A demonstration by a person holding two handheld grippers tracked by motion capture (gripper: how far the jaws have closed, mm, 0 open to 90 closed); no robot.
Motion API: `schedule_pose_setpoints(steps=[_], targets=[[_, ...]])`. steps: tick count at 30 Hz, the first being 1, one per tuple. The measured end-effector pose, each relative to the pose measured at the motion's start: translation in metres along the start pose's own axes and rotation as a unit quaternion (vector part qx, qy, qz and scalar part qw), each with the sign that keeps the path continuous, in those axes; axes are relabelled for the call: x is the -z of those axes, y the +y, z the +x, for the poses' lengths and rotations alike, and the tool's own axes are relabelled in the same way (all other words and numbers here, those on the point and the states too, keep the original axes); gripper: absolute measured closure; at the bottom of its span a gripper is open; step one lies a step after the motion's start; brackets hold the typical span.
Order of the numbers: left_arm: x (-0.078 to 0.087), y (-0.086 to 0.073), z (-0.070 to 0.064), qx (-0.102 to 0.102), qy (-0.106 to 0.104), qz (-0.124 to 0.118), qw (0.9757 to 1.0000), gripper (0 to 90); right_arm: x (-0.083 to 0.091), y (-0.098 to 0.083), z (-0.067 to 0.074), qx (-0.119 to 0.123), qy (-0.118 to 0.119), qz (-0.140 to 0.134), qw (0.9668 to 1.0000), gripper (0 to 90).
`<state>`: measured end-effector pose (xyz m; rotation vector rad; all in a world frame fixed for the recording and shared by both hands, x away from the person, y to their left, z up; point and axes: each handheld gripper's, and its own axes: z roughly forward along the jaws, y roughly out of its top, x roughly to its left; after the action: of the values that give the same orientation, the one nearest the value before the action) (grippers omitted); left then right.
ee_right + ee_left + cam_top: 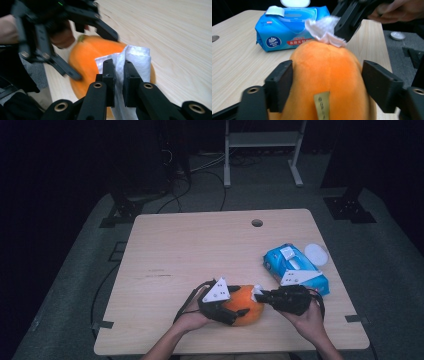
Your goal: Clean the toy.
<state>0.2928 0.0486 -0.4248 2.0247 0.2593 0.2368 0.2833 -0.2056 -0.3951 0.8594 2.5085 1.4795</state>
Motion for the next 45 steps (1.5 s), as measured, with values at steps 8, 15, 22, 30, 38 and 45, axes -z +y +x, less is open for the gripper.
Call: schedule_pose_setpoints(steps=[8, 15, 22, 30, 38, 45], targets=[[0.003, 0.002, 0.000, -0.009, -0.007, -0.005, 0.9999, 23.6, -0.007, 0.007, 0.017, 0.031, 0.009, 0.006, 0.9995, 81.5], [0.009, -0.008, 0.012, -0.002, -0.012, -0.006, 0.9999, 13.6, 0.001, -0.007, -0.013, -0.018, 0.001, -0.001, 0.9998, 81.4], [0.001, -0.012, 0.009, -0.001, -0.003, 0.009, 1.0000, 24.3, 0.001, -0.003, -0.007, -0.010, -0.009, -0.001, 0.9999, 81.4], [0.004, -0.013, 0.012, 0.004, -0.006, 0.004, 1.0000, 24.3, 0.001, -0.001, -0.003, 0.001, 0.000, -0.001, 1.0000, 81.4], [0.000, -0.013, 0.010, 0.007, -0.006, 0.001, 1.0000, 23.8, 0.001, 0.000, 0.002, 0.005, -0.009, -0.002, 0.9999, 81.4], [0.003, -0.016, 0.017, 0.008, -0.019, -0.014, 0.9997, 10.5, -0.002, 0.002, 0.005, 0.019, -0.002, 0.006, 0.9998, 81.3]])
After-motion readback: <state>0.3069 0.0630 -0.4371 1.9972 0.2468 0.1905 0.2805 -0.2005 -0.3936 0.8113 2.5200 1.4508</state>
